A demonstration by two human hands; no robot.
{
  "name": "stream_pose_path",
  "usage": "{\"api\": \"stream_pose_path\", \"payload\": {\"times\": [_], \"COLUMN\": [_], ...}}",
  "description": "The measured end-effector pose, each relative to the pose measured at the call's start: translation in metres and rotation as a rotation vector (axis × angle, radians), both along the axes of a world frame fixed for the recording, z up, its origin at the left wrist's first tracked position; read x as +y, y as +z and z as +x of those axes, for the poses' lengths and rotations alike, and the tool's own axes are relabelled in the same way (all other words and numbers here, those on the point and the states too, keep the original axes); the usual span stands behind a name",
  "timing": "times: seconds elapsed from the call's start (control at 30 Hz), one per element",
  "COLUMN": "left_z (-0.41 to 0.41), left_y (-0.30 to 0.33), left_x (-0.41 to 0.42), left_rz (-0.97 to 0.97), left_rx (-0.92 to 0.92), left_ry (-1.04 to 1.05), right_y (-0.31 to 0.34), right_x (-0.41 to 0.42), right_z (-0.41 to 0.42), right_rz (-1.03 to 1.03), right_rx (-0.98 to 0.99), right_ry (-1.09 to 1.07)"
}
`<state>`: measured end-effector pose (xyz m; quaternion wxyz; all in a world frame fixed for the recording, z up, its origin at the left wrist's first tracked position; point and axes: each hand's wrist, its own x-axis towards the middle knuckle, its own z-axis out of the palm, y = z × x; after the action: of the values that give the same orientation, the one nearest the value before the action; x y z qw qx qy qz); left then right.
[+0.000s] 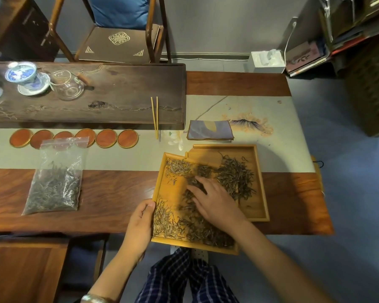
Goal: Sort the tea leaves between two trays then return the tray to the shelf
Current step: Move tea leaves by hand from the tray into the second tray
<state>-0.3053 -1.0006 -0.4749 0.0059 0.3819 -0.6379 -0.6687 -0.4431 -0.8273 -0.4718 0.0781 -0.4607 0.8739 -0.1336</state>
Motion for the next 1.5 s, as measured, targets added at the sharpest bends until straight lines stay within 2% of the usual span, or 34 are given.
{"api": "stream_pose_path", "payload": {"times": [0.53, 0.67, 0.77, 0.87, 1.0, 1.27, 1.5], "left_z": [0.003, 0.002, 0.0, 0.0, 0.0, 0.0, 0.001], "left_y": [-0.005, -0.004, -0.004, -0.004, -0.005, 0.0, 0.004], "left_x": [-0.004, -0.005, -0.005, -0.004, -0.003, -0.001, 0.0], "left_rz": [-0.014, -0.03, -0.024, -0.02, -0.008, 0.019, 0.016], "left_rx": [0.0, -0.007, -0.012, -0.015, -0.027, -0.038, -0.034], "left_ry": [-0.045, -0.054, -0.057, -0.056, -0.058, -0.072, -0.074], "right_y": [-0.006, 0.004, 0.016, 0.019, 0.008, 0.003, -0.002], "right_x": [0.033, 0.044, 0.058, 0.075, 0.085, 0.077, 0.076], "right_z": [-0.052, -0.058, -0.045, -0.015, 0.014, -0.002, -0.022], "right_rz": [0.147, 0.082, -0.008, 0.08, 0.145, 0.138, 0.154], "right_rx": [-0.01, -0.027, -0.066, -0.128, -0.086, -0.046, -0.089], "right_ry": [-0.175, -0.193, -0.125, 0.005, 0.121, -0.015, -0.115]}}
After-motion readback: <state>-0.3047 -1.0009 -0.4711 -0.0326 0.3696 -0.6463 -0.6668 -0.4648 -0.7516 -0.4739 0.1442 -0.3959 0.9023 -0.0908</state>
